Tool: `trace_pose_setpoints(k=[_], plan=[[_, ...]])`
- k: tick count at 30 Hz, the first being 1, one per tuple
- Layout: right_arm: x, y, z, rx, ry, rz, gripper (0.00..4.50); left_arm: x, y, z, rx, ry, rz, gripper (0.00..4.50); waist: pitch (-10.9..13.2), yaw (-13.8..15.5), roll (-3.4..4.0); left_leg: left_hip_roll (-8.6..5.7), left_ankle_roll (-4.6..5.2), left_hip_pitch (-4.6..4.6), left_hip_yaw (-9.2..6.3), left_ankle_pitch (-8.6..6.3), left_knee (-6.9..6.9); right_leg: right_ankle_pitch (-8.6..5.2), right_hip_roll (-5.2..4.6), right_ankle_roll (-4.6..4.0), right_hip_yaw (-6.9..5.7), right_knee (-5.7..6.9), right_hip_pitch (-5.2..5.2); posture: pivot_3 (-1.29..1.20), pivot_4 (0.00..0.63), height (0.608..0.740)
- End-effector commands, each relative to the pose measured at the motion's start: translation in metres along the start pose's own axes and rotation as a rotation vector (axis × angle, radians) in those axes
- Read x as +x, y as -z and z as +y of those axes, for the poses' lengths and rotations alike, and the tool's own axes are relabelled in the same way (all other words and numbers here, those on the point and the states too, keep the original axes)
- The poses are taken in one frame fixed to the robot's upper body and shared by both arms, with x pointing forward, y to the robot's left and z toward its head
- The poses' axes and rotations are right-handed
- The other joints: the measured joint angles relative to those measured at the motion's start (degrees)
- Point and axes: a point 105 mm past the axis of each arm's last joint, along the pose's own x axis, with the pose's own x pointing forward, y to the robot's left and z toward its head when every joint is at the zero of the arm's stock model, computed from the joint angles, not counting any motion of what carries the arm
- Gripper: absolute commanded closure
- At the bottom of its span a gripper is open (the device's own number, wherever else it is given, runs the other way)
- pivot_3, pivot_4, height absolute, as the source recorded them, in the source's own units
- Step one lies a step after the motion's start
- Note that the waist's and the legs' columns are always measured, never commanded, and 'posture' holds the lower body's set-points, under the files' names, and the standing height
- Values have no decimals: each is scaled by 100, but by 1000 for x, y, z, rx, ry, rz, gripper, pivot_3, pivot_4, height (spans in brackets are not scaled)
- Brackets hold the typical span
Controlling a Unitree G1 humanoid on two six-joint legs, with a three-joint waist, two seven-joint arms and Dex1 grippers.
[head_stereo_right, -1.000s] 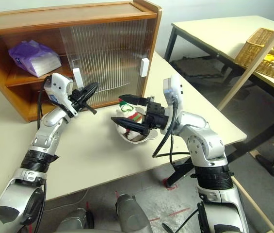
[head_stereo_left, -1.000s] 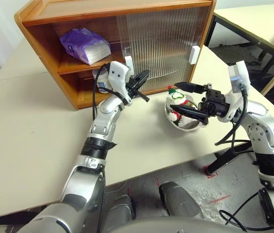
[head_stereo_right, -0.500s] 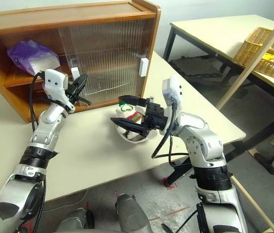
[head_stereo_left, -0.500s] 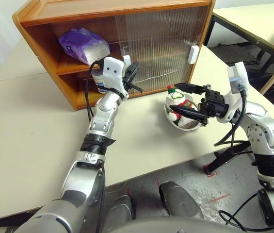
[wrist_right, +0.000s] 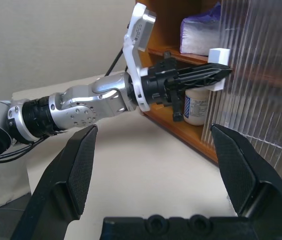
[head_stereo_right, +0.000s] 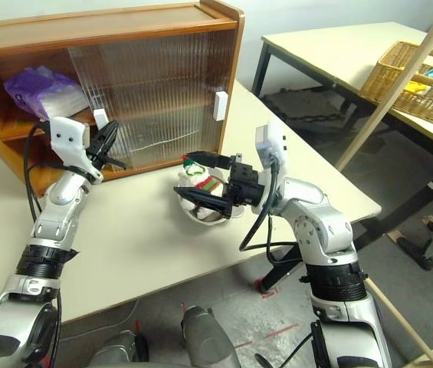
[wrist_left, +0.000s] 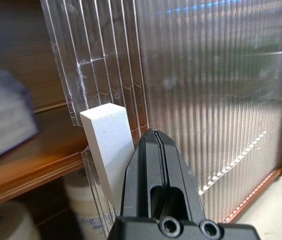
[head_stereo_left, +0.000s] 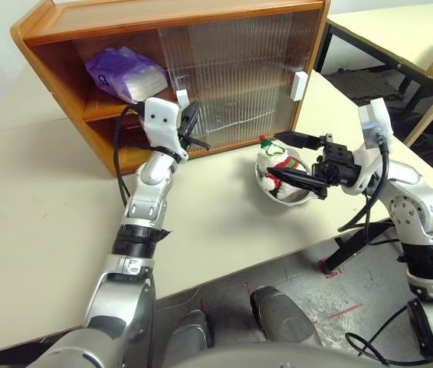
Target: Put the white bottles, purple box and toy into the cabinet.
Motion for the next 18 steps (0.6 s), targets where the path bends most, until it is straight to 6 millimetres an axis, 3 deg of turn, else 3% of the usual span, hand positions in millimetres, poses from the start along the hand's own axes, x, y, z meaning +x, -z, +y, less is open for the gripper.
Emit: trace_pose_setpoints(k=[1,18], plan=[[3,-1,2,-8,-24,7,0,-12,10,23,28,-76,49,4459,0,-6,1,0,-1,1,0,0,0,1,0,-1,0,0,0,-315,49,740],[5,1,4,2,-33,1,0,-48,12,81,113,-229,101,4459,-1,-12,2,4,-67,7,-7,-25,-2,11,1,-16,3,6,-3,-294,53,740]])
